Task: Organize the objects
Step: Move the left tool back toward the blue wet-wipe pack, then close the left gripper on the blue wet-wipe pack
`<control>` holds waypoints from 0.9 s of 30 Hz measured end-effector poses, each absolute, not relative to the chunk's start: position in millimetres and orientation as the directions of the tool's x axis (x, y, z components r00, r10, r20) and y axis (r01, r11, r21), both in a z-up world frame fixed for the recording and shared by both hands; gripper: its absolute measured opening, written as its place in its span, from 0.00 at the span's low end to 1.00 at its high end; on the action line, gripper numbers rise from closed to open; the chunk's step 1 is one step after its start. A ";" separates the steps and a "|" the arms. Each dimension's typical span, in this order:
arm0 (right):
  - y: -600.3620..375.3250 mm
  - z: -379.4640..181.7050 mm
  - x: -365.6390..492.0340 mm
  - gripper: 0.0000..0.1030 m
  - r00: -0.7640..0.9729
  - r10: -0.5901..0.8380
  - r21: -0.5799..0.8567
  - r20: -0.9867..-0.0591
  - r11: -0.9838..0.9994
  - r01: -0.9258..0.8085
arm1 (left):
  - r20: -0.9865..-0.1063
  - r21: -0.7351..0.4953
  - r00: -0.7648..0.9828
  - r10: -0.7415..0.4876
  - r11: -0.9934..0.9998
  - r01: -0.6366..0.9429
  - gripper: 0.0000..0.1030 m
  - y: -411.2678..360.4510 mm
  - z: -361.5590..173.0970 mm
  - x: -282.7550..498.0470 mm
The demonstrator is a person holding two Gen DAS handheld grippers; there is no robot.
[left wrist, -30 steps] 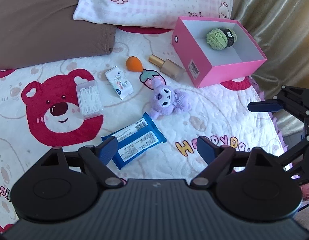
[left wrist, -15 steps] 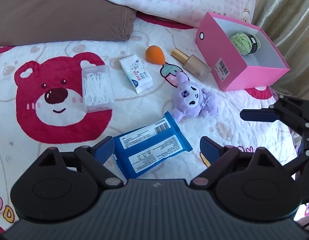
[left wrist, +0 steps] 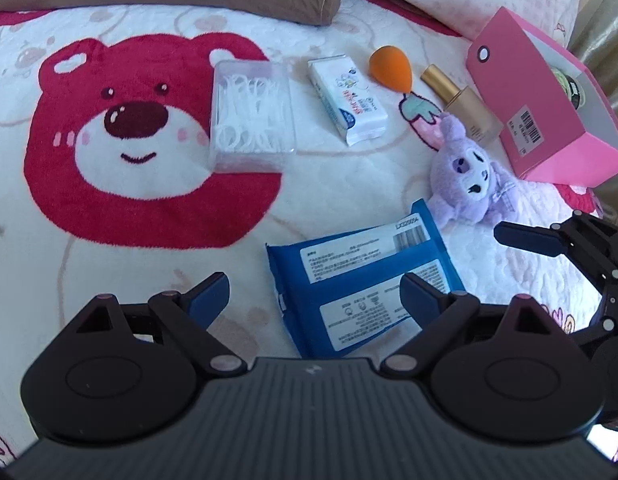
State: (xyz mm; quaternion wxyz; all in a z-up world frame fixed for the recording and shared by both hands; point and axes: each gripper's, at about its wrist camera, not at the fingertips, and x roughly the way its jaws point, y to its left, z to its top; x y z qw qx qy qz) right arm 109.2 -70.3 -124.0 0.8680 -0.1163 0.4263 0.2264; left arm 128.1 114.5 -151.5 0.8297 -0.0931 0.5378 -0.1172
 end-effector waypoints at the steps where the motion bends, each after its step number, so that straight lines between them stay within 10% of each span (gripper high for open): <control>1: -69.8 -128.7 111.6 0.82 0.521 0.296 0.007 -0.801 0.874 -0.486 | -0.877 -0.272 0.388 -0.284 0.958 0.087 0.90 115.2 -155.7 127.9; 7: -77.1 -154.4 124.8 0.82 0.433 0.341 0.152 -0.835 0.898 -0.414 | -0.894 -0.259 0.363 -0.262 0.964 0.058 0.86 110.8 -174.0 129.0; 11: -86.0 -159.7 124.6 0.77 0.431 0.371 0.210 -0.823 0.903 -0.375 | -0.860 -0.308 0.400 -0.318 0.947 0.092 0.45 106.5 -167.5 122.2; 15: -92.2 -156.2 120.4 0.44 0.411 0.402 0.266 -0.818 0.898 -0.350 | -0.844 -0.323 0.414 -0.340 0.940 0.112 0.40 100.9 -165.3 116.7; 27: -106.4 -149.5 85.9 0.39 0.408 0.354 0.216 -0.841 0.913 -0.347 | -0.851 -0.343 0.388 -0.353 0.934 0.099 0.36 86.9 -170.8 97.3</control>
